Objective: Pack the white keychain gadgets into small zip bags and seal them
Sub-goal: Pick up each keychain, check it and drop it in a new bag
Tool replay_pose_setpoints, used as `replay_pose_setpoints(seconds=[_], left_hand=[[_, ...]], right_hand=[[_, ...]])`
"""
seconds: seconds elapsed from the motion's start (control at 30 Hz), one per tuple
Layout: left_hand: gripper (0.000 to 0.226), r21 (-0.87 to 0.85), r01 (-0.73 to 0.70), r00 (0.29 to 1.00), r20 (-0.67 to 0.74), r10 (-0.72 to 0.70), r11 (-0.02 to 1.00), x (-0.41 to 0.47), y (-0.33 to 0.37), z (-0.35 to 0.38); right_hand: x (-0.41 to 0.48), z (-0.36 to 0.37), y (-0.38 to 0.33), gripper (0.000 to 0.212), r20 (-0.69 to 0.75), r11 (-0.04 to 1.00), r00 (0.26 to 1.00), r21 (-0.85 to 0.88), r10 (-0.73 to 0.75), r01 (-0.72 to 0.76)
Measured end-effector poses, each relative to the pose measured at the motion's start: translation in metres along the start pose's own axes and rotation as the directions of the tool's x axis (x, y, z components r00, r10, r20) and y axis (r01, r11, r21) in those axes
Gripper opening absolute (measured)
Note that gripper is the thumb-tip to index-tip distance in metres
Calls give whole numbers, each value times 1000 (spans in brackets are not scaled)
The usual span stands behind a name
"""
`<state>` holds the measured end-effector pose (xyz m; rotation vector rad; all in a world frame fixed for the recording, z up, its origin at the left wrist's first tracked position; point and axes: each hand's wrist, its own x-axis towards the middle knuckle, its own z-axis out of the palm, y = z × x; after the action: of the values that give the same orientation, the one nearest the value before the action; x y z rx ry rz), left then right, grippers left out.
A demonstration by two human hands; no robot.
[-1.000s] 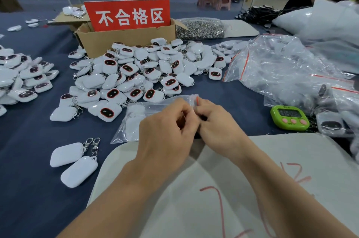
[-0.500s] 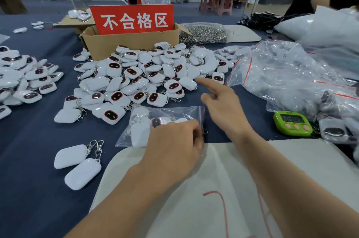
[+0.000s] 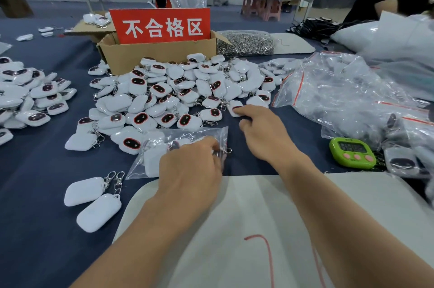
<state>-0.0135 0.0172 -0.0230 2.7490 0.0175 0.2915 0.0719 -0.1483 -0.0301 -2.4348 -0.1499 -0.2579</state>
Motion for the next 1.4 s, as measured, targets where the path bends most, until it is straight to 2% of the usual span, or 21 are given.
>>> replay_pose_setpoints(seconds=[0.13,0.2,0.23,0.3,0.37,0.43,0.5,0.6,0.67,0.77,0.87,0.9,0.97,1.0,1.07,1.13,1.23,1.3,1.4], left_hand=[[28,41,-69,997,-37,71,997,-3,1,2],[32,37,-82,996,-37,84,996,-4,3,2],[30,28,-78,996,-33,79,997,-4,3,2],[24,-12,-60,998,-28,60,998,-3,4,1],[22,-37,-51,998,-31,50,998,-3,4,1],[20,-31,-53,998,-27,53,998,-2,4,3],[17,-26,-55,998,-27,55,998,0,3,5],[15,-45,-57,998,-34,55,997,-1,1,8],[14,-38,-57,997,-55,55,998,-1,0,9],[15,-18,-55,997,-61,53,998,-2,0,10],[16,-19,-74,995,-65,73,997,-2,2,8],[17,-36,-97,992,-83,94,995,-2,2,7],[21,-126,-158,980,-140,140,979,-4,3,7],[25,-165,-195,972,-163,169,967,-5,5,7],[26,-105,-284,949,-171,265,953,-8,11,8],[20,-24,-319,942,-120,314,947,-10,15,11],[18,-124,-272,962,-72,265,954,-7,11,14],[19,-252,-272,962,-83,259,929,-6,11,12],[23,-445,-261,964,-77,253,857,-8,13,7]], right_hand=[[-20,-7,9,32,-116,985,992,-162,38,-57],[-21,-7,7,36,-188,986,982,-154,25,-55],[-19,-6,6,42,-176,988,984,-151,-9,-18],[-11,-3,0,59,-1,972,994,-213,-106,103],[-4,1,-4,62,199,942,972,-281,-128,182],[-3,2,-4,59,263,940,957,-281,-120,195],[-10,2,-4,52,191,963,976,-223,-109,152],[-25,-2,-6,25,14,987,998,-145,-64,65],[-33,-9,-6,9,-12,995,1000,-92,-28,27],[-45,-19,-7,25,67,1000,997,-17,-25,26],[-55,-29,-11,57,177,995,984,-104,25,-6],[-58,-30,-12,60,184,992,982,-126,37,-13],[-67,-28,-12,50,81,993,996,-119,33,-23],[-71,-27,-13,41,-17,997,999,-69,41,-42],[-76,-26,-15,24,-203,982,974,178,106,-70],[-77,-24,-20,24,-270,905,947,424,175,-46],[-73,-24,-24,25,-203,797,949,599,243,-76],[-72,-24,-27,30,-85,677,950,721,301,-150],[-69,-30,-29,22,82,512,950,827,302,-234]])
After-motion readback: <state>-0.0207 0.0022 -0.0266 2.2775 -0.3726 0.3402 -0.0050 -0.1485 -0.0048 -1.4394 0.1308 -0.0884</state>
